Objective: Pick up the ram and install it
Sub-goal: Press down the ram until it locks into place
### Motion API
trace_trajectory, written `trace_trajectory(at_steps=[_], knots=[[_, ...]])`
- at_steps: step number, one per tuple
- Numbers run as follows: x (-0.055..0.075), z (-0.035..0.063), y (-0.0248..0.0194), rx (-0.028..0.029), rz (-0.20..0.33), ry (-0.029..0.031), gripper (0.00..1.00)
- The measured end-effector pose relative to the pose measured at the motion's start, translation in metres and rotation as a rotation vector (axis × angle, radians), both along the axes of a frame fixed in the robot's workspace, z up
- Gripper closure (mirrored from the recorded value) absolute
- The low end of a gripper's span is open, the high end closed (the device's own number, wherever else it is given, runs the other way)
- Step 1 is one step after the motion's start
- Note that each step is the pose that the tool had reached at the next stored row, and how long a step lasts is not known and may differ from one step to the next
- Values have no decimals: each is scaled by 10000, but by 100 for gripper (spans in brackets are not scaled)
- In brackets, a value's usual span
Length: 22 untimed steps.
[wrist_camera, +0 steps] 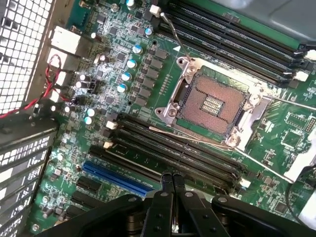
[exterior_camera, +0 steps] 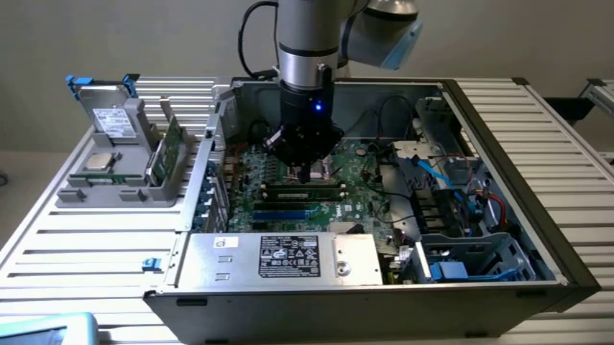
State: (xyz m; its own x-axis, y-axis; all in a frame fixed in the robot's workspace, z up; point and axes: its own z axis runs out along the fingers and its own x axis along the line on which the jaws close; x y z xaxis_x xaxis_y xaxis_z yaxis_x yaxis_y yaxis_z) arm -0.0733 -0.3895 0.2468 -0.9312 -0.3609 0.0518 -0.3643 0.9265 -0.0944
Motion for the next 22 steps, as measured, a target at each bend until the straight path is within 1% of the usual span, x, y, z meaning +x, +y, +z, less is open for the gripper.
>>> trace_trajectory(at_steps=[5, 7, 14, 15, 17, 22], knots=[[0, -1, 0, 1, -751, -4, 89], [0, -1, 0, 2, -989, -21, 89], [0, -1, 0, -6, -1736, -33, 89], [0, -2, 0, -5, -1830, -43, 89], [1, -3, 0, -3, -1959, -93, 89], [1, -1, -4, -34, -2176, -99, 89]])
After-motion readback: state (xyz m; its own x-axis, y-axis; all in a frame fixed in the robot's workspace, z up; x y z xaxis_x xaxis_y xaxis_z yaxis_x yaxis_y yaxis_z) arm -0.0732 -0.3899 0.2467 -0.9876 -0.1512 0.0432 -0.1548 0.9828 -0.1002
